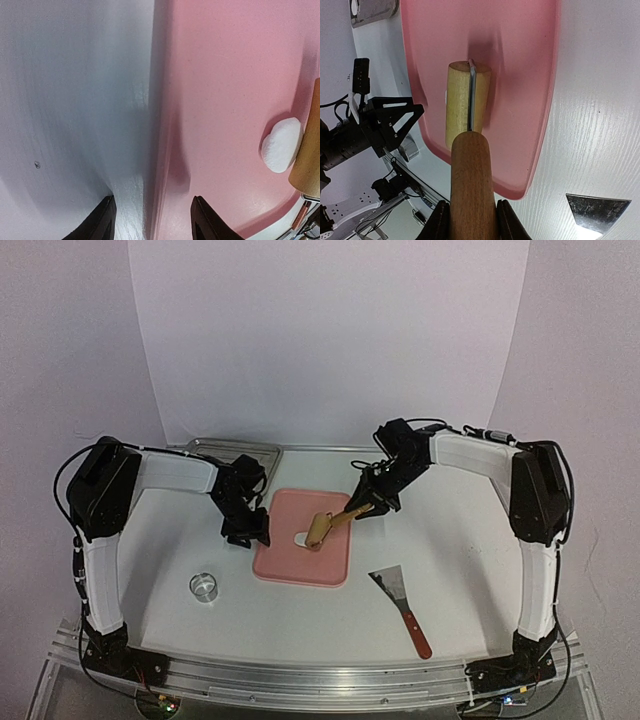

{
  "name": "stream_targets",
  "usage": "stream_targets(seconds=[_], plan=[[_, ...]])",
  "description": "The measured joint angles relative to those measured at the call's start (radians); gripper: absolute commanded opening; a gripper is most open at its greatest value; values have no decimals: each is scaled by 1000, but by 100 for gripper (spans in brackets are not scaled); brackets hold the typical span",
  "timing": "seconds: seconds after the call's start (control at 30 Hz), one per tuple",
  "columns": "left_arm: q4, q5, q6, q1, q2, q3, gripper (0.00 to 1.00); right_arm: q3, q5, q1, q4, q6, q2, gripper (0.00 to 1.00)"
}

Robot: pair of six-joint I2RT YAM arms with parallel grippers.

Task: Roll out the dumpling wrappers from the dough

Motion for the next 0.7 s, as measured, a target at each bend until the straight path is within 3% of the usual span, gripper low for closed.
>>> stream_targets(seconds=[0.17,0.3,0.7], plan=[[3,-1,4,0,7,1,26,75,22,9,-56,-31,41,0],[14,1,21,-1,12,1,1,107,33,27,-66,-44,58,0],[45,-30,101,-40,13,-4,0,114,63,46,-112,-35,25,0]])
